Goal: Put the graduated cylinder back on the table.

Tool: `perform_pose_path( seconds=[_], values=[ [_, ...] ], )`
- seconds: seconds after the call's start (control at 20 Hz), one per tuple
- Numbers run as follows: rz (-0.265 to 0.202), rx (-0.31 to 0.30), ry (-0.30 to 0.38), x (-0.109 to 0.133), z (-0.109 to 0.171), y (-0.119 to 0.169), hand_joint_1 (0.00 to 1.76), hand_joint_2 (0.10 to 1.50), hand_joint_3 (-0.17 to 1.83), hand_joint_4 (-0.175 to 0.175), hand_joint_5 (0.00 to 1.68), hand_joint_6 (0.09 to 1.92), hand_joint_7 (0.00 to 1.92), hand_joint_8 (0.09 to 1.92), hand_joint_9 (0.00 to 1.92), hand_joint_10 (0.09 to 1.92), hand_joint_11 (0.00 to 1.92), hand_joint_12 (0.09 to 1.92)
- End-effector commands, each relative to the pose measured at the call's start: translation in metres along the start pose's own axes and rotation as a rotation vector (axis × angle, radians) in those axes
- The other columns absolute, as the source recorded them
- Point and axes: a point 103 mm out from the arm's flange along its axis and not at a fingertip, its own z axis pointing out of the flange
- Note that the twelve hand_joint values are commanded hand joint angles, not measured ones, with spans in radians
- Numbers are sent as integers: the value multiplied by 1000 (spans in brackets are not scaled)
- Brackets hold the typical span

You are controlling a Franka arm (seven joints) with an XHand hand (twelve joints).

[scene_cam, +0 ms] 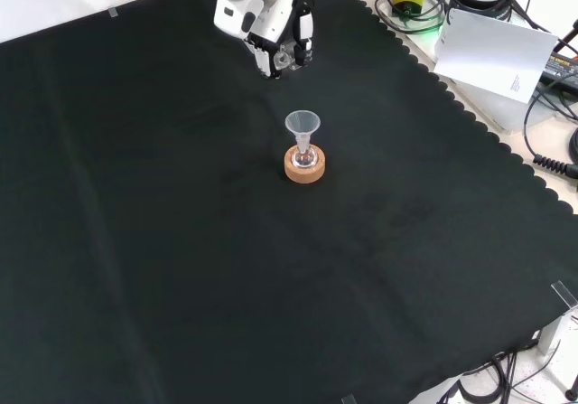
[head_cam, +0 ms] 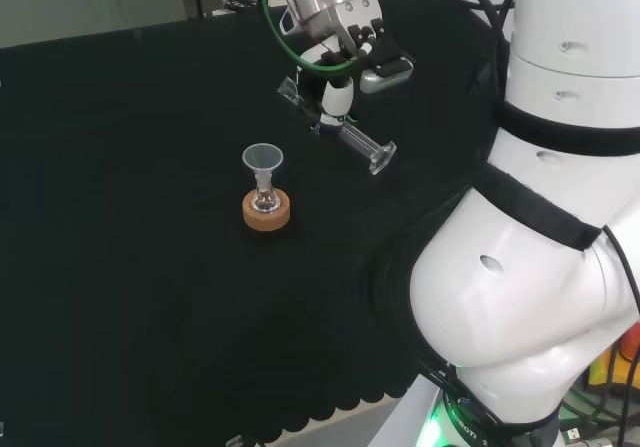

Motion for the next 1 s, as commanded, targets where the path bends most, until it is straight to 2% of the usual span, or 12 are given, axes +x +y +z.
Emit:
perform_pose_path(
  seconds=[0.05, 0.25, 0.4, 0.6, 0.75, 1.0],
  values=[
    [-20, -102, 50, -8, -1, 2, 1267, 1105, -1, -175, 980, 984, 1029, 970, 1527, 87, 1224, 720],
    [-24, -192, 96, -19, -1, 8, 1267, 1106, -1, -175, 980, 985, 1029, 970, 1526, 87, 1223, 719],
    [-36, -286, 139, -28, 0, 15, 1267, 1106, -1, -175, 979, 985, 1028, 970, 1525, 87, 1222, 719],
    [-63, -430, 232, -37, 3, 27, 1267, 1106, 0, -175, 979, 986, 1027, 971, 1522, 87, 1221, 720],
    [-88, -489, 273, -40, 4, 39, 1267, 1106, 0, -175, 978, 987, 1026, 973, 1518, 87, 1221, 720],
    [-129, -540, 322, -39, 8, 60, 1266, 1107, 0, -175, 976, 991, 1024, 976, 1515, 87, 1220, 721]
  ],
)
